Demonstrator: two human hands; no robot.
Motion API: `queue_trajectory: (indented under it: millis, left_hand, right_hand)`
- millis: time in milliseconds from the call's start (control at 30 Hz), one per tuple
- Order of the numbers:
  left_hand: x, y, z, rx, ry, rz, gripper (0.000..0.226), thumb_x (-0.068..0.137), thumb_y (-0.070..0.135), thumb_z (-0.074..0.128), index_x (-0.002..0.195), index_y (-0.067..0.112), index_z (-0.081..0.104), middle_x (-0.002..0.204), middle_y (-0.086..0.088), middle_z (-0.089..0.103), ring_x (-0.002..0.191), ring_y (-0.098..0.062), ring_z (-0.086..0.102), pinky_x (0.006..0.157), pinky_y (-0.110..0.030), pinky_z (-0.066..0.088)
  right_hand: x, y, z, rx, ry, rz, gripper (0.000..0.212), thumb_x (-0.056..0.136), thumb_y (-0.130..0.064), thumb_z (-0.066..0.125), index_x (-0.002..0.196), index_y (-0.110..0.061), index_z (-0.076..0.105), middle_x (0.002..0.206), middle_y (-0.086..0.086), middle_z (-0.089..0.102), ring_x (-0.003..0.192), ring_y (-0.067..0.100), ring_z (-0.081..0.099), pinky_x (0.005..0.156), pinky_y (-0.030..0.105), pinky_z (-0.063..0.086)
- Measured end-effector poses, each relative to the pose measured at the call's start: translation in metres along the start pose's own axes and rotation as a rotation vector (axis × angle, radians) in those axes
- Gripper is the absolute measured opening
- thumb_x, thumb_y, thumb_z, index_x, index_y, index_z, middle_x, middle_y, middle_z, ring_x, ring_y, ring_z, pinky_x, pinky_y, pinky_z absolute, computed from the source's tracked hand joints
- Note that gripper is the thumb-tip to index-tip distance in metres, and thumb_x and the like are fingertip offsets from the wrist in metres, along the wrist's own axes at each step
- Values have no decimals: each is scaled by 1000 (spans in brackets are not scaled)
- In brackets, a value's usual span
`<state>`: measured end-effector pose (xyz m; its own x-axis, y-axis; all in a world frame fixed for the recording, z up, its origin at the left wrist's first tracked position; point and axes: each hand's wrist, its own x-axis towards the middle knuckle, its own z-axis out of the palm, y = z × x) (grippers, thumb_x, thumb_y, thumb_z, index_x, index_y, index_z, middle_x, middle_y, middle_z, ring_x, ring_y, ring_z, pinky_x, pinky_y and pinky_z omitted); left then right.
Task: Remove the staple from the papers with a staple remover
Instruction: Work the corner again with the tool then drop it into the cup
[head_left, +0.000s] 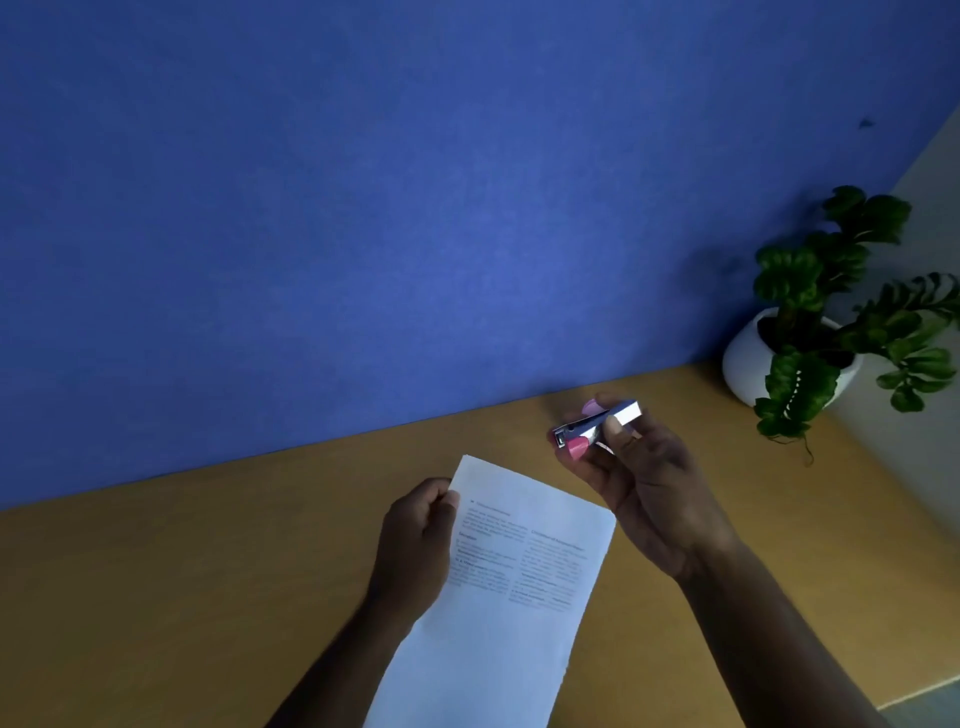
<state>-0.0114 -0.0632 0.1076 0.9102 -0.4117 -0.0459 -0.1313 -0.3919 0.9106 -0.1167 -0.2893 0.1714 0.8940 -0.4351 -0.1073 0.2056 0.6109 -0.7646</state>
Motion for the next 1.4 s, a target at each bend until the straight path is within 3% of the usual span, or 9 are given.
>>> queue_trajectory:
  millis: [100, 233, 367, 533, 700, 900, 1133, 1267, 1400]
  left_hand:
    - [-9, 8, -4, 17, -27, 17, 27, 111, 16, 55, 97, 17, 77, 80, 3, 77, 69, -1, 64, 62, -17, 46]
    - [-20, 19, -9, -3, -91, 29, 31, 105, 36, 49, 99, 23, 77, 84, 15, 77, 74, 1, 68, 61, -13, 46]
    - [-27, 22, -15, 2, -127, 59, 27, 112, 24, 52, 103, 22, 77, 90, 12, 80, 81, -7, 73, 62, -15, 47]
    - [-31, 27, -19, -4, -156, 85, 33, 105, 34, 48, 108, 21, 78, 96, 15, 82, 88, -7, 76, 69, -24, 56]
    - [-34, 24, -22, 37, -152, 104, 26, 112, 25, 50, 110, 21, 77, 99, 17, 81, 92, -4, 77, 66, -16, 55]
    - [-34, 24, -21, 91, -143, 111, 25, 115, 21, 51, 112, 22, 76, 96, 18, 80, 94, 3, 74, 63, -9, 51]
    - [-33, 27, -22, 76, -156, 106, 26, 114, 22, 51, 109, 22, 76, 96, 11, 82, 90, -4, 77, 63, -14, 53]
    - [-34, 32, -20, 69, -187, 114, 30, 111, 32, 49, 105, 18, 75, 91, 6, 79, 83, -6, 74, 62, -18, 50]
    - [-34, 35, -18, 100, -198, 108, 27, 115, 21, 52, 99, 13, 72, 84, 1, 76, 75, -10, 70, 60, -22, 45]
  right_hand:
    - [-8, 1, 10, -3, -69, -2, 39, 101, -8, 60, 139, -1, 56, 124, 25, 75, 121, 46, 74, 97, 40, 65]
    - [-15, 7, 20, -203, -96, -68, 36, 99, -6, 62, 134, -3, 57, 126, 25, 73, 121, 44, 74, 97, 39, 64]
    - [-19, 15, 26, -484, -96, -121, 32, 100, -1, 65, 131, -5, 58, 122, 20, 77, 116, 38, 77, 102, 46, 62]
    - [-25, 22, 30, -645, -80, -94, 34, 104, 7, 61, 132, -11, 60, 120, 9, 81, 112, 22, 79, 89, 22, 61]
    - [-28, 19, 28, -667, -69, -123, 32, 104, 6, 61, 131, -11, 59, 121, 11, 80, 113, 26, 80, 96, 30, 63]
    - [-32, 17, 27, -679, -95, -90, 33, 104, 6, 61, 134, -8, 57, 120, 9, 81, 111, 22, 80, 86, 22, 62]
    - [-33, 17, 24, -726, -111, -89, 33, 105, 3, 61, 135, -11, 58, 120, 7, 82, 112, 21, 79, 85, 23, 62]
    - [-33, 20, 28, -734, -124, -73, 34, 104, 4, 62, 134, -12, 59, 119, 4, 83, 109, 19, 79, 84, 23, 62]
    - [-30, 22, 33, -716, -133, -87, 31, 103, 7, 62, 131, -7, 60, 119, 8, 82, 106, 19, 80, 84, 25, 62]
